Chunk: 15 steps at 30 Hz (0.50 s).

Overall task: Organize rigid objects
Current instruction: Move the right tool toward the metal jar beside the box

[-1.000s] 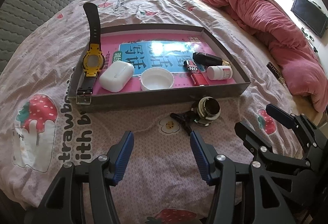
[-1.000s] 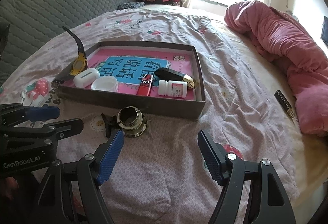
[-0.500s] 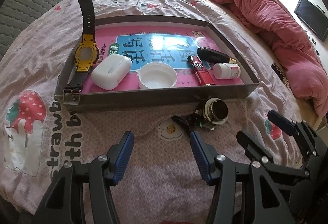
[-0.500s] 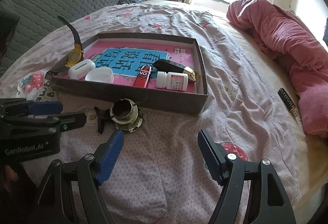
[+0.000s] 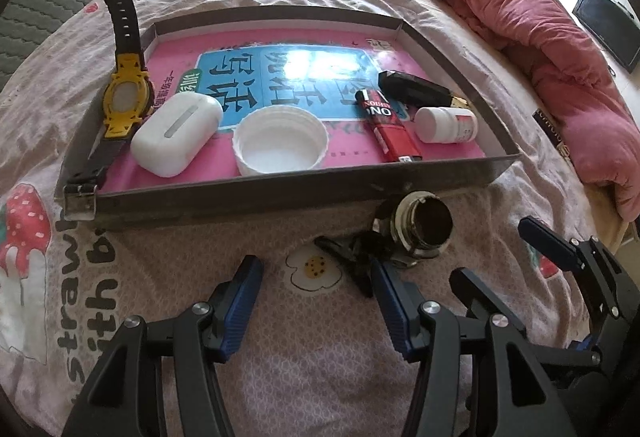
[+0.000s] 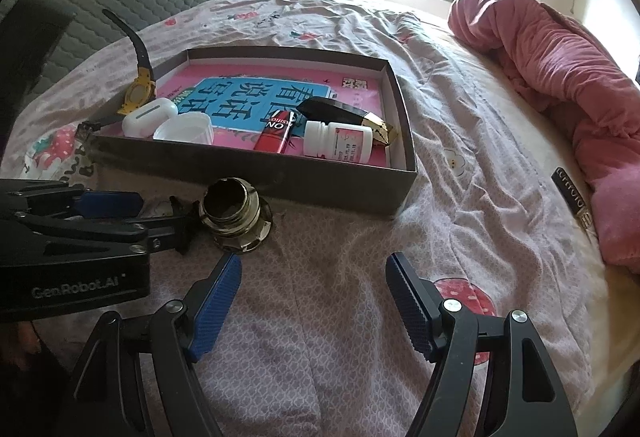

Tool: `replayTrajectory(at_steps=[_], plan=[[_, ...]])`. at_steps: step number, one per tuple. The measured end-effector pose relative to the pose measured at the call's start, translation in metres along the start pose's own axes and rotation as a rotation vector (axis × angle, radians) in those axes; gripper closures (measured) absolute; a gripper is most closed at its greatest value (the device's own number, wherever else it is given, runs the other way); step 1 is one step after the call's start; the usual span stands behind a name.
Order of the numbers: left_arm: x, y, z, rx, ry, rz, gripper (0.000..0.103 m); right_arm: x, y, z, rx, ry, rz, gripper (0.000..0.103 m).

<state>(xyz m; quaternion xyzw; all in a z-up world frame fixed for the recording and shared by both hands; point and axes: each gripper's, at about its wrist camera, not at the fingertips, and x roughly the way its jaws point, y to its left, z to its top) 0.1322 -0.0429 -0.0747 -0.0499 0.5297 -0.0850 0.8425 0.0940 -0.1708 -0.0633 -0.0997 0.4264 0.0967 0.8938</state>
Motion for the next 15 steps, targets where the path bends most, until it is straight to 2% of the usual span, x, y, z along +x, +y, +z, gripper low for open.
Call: replayTrajectory(at_steps=[7,15], plan=[[0.001,0.003,0.003,0.013,-0.008,0.035,0.044,0.006,0.006,0.002,-0.019,-0.001,0.019,0.027],[-0.003,0.018,0.002,0.015,0.0,0.037,0.044,0.018,0.022,0.012,-0.069,-0.027,0.057,0.027]])
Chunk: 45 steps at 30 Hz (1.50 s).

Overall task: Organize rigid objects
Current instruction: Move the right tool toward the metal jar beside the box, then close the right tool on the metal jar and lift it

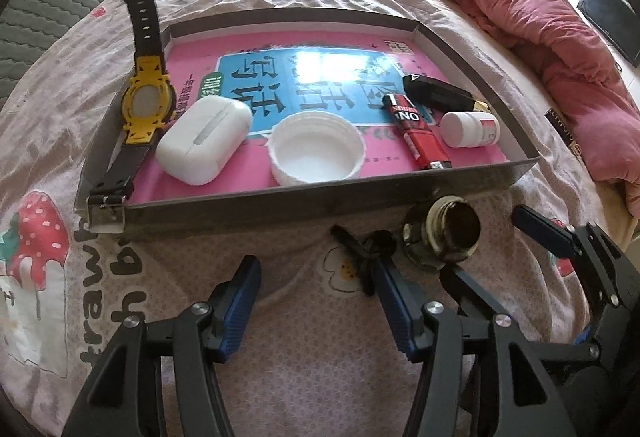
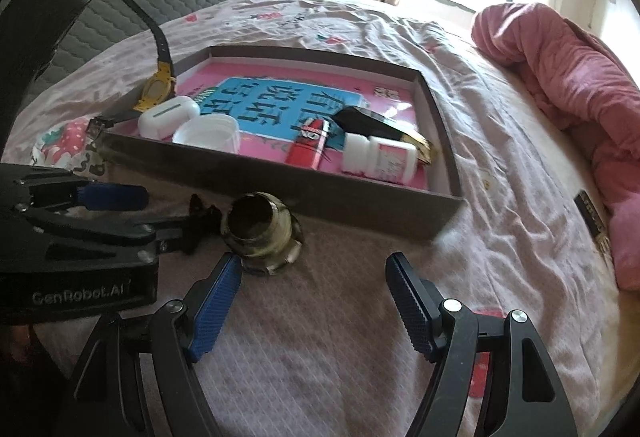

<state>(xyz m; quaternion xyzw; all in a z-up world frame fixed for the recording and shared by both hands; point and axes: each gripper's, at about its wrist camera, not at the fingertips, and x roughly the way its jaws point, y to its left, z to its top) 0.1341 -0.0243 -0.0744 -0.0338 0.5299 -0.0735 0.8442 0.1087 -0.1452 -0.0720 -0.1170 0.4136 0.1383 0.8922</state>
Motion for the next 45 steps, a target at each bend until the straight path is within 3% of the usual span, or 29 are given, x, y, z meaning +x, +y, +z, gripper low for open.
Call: replayTrajectory(at_steps=[7,15,18,20,22,27,29,35,40,45], plan=[[0.0,0.004,0.0,0.003,0.001,-0.014,0.044,0.014,0.013,0.008,-0.047,-0.013,0.007,0.027],[0.001,0.002,0.001,0.009,0.002,-0.021,0.044,0.021,0.004,0.012,-0.01,-0.021,0.05,0.029],[0.002,0.0,0.003,0.005,-0.001,-0.027,0.044,0.02,0.0,0.011,-0.003,-0.024,0.069,0.035],[0.002,0.0,0.003,-0.002,-0.002,-0.031,0.044,0.018,0.002,0.011,-0.02,-0.028,0.091,0.051],[0.003,-0.001,0.004,-0.005,-0.003,-0.033,0.044,0.017,0.006,0.011,-0.038,-0.026,0.093,0.059],[0.003,-0.002,0.003,-0.01,-0.001,-0.057,0.044,0.014,0.001,0.008,-0.025,-0.02,0.12,0.061],[0.002,-0.003,0.003,-0.014,-0.003,-0.073,0.044,0.011,0.0,0.008,-0.026,-0.024,0.131,0.066],[0.006,-0.006,0.003,-0.007,-0.011,-0.069,0.046,0.008,-0.004,0.004,-0.031,-0.017,0.115,0.066],[0.007,-0.01,0.006,0.004,-0.019,-0.059,0.058,0.009,-0.008,0.003,-0.021,-0.015,0.112,0.066],[0.011,-0.008,0.007,-0.008,-0.023,-0.051,0.061,0.011,-0.009,0.003,-0.01,-0.018,0.113,0.065]])
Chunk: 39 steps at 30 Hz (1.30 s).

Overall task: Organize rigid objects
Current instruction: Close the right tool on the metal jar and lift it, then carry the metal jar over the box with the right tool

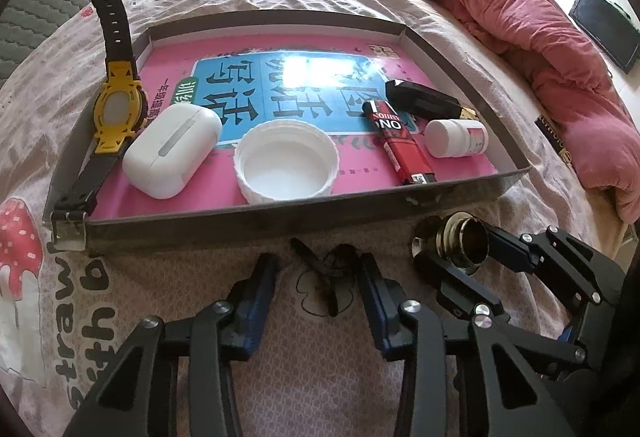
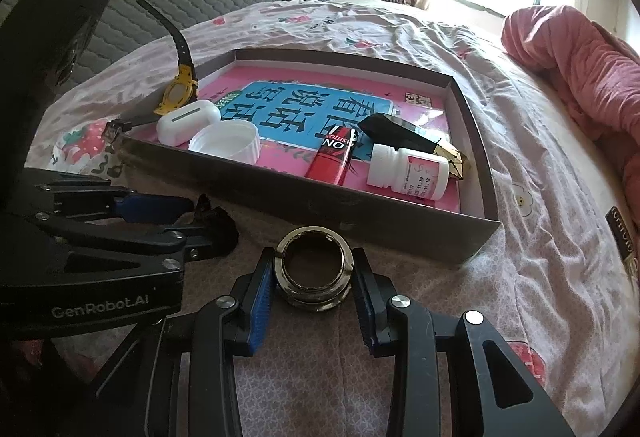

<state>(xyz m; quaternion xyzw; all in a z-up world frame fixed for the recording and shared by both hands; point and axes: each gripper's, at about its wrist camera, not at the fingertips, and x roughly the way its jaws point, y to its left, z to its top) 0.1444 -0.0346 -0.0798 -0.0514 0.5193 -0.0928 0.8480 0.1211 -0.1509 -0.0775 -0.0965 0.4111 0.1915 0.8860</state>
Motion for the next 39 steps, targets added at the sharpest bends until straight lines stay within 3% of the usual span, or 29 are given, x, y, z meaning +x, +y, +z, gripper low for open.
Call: replayTrajectory(at_steps=[6,10,13,39], plan=[[0.003,0.006,-0.001,-0.024,-0.011,-0.017,0.064,0.005,-0.002,0.0,0.031,-0.001,0.005,0.061],[0.003,0.009,-0.002,-0.027,-0.013,-0.015,0.072,0.006,-0.002,0.001,0.036,-0.003,0.008,0.061],[-0.001,0.014,-0.001,-0.05,-0.005,-0.039,0.072,0.004,-0.003,0.003,0.045,-0.011,0.017,0.066],[-0.052,0.018,-0.004,-0.048,-0.102,-0.051,0.072,-0.035,-0.016,-0.001,0.116,-0.067,0.031,0.066]])
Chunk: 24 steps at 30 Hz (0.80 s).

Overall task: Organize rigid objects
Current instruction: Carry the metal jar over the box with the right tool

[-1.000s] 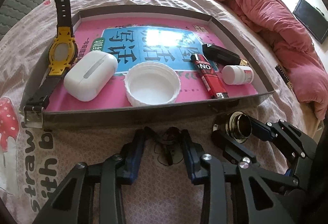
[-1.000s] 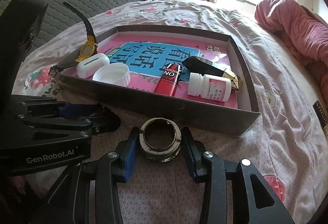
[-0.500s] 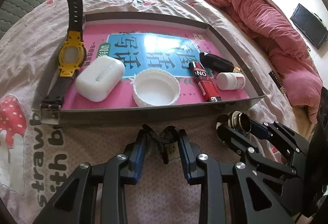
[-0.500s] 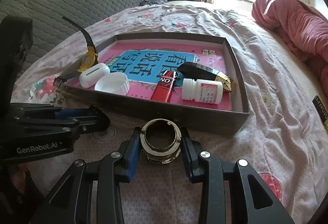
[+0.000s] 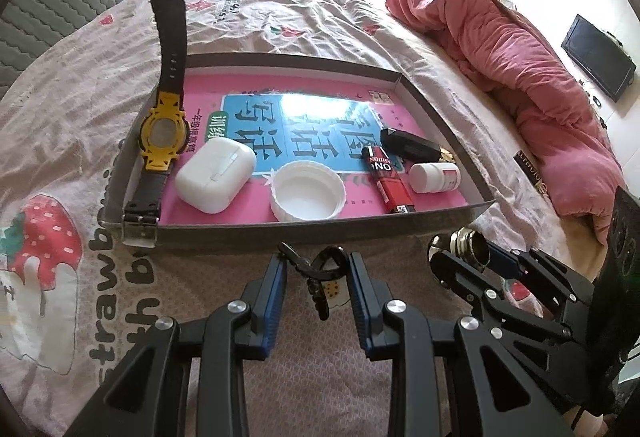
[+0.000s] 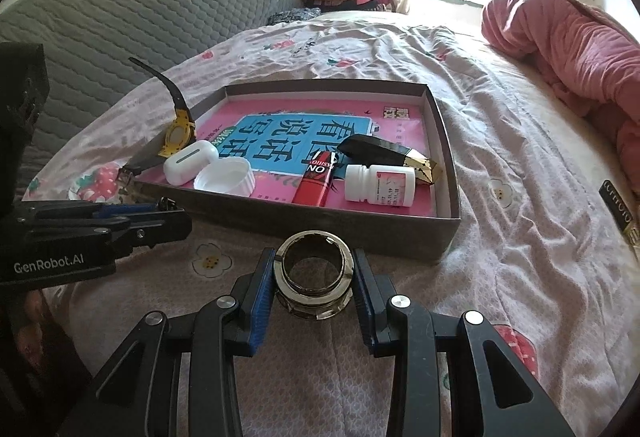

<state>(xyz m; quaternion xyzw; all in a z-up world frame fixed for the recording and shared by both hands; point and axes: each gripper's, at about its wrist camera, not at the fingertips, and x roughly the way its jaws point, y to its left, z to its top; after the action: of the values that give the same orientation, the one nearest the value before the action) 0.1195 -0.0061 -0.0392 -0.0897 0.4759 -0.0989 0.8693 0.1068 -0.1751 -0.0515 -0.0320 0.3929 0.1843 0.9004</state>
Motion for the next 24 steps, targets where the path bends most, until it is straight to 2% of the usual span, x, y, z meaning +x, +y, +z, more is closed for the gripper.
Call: replayTrajectory(at_steps=[24], plan=[[-0.025,0.01,0.005,-0.015,-0.058,0.0,0.072,-0.021,0.026,0.006,-0.063,-0.043,-0.028,0.066]])
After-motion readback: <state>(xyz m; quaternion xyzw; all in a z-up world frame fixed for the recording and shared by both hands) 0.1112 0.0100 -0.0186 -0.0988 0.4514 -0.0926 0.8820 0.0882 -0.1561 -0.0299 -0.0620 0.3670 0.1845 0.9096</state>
